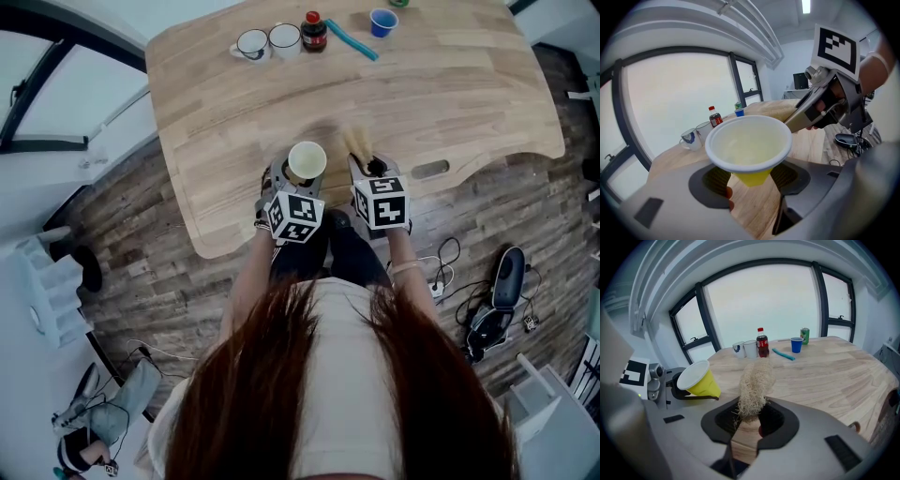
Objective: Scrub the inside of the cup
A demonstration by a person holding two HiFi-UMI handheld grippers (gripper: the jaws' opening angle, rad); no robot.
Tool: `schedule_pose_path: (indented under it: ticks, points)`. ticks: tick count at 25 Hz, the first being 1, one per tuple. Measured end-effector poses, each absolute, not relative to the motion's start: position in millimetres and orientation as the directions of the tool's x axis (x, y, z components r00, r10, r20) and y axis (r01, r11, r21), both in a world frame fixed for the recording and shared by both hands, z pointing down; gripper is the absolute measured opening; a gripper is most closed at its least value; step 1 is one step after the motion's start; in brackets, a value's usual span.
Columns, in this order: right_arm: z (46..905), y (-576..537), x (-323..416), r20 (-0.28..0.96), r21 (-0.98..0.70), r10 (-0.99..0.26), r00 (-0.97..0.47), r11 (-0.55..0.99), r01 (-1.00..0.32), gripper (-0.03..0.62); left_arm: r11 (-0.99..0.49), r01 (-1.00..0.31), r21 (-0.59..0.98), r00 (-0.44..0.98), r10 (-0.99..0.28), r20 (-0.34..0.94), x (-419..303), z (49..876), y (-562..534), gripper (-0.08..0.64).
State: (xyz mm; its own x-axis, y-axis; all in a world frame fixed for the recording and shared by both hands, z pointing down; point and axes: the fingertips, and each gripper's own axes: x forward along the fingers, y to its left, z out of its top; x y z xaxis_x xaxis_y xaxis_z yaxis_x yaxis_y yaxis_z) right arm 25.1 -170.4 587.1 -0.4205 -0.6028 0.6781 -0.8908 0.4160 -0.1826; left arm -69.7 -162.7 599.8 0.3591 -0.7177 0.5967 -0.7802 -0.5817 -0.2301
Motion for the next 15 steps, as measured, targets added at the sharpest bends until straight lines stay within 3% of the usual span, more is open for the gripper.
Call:
schedule_pose_path:
  ticks: [15]
  points:
    - [556.4,-164.2,23.4,0.635,-0.163,-0.621,-0.459,0.473,-0.866,0.094,-0.578,-0.766,-0.282,0.352,-0.743,0.569,-65.9,577.6,-168.8,0.268]
